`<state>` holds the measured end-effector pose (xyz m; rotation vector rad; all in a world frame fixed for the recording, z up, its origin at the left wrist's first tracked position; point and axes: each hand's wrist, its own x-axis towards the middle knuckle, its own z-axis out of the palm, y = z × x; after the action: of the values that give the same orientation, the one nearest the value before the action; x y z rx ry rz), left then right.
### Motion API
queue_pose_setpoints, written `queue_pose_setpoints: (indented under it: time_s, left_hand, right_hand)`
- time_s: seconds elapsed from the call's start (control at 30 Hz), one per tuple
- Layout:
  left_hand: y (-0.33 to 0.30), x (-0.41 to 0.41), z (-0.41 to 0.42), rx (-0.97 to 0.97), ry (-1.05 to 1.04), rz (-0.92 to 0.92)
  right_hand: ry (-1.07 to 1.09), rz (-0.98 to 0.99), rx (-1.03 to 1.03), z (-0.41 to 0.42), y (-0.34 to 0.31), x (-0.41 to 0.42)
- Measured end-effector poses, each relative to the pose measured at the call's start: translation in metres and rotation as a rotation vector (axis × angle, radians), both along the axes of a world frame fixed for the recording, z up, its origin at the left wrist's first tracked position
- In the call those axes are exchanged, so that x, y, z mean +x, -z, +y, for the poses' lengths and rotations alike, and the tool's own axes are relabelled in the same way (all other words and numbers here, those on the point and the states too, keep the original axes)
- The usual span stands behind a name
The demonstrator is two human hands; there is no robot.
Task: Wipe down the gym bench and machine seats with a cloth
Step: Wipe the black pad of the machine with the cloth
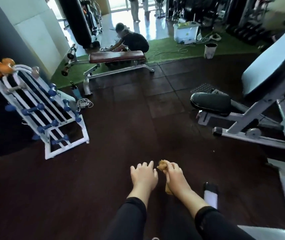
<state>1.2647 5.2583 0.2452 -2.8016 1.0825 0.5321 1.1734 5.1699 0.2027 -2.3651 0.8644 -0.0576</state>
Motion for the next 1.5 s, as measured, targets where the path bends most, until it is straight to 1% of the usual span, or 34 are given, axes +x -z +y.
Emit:
queue_pose_setpoints:
  time_s: [0.23,0.53,0.63,0.73,0.87,0.97,1.13,1.3,1.43,1.5]
  left_hand:
    - [0.004,0.068,-0.087,-0.008,0.145,-0.009]
    - [0.007,0.175,-0.255,0.002,0.251,-0.004]
    - [0.006,0.201,-0.313,-0.035,0.264,-0.012]
    - [0.007,0.211,-0.361,-0.057,0.269,0.026]
    - [0.018,0.218,-0.428,-0.041,0.347,0.074]
    - [0.025,0.225,-0.484,-0.041,0.423,0.092]
    - [0.049,0.245,-0.584,0.004,0.555,0.135]
    - [0.073,0.267,-0.692,0.002,0.683,0.187]
    - [0.095,0.28,-0.767,-0.031,0.779,0.209]
    - [0.11,0.282,-0.801,-0.01,0.815,0.214]
  right_hand:
    - [0.122,-0.006,0.011,-0.073,0.005,0.06]
    - [0.25,-0.02,0.0,-0.244,0.015,0.162]
    - [0.266,-0.017,-0.021,-0.301,0.018,0.186]
    - [0.31,-0.013,-0.038,-0.346,0.019,0.197]
    - [0.374,-0.014,-0.034,-0.401,0.028,0.201]
    - [0.46,0.005,-0.02,-0.447,0.038,0.205]
    - [0.591,0.071,0.059,-0.525,0.058,0.219]
    - [0.801,0.025,0.198,-0.608,0.07,0.234]
    - [0.907,0.036,0.186,-0.66,0.084,0.238]
    - [0.958,0.034,0.2,-0.684,0.099,0.237]
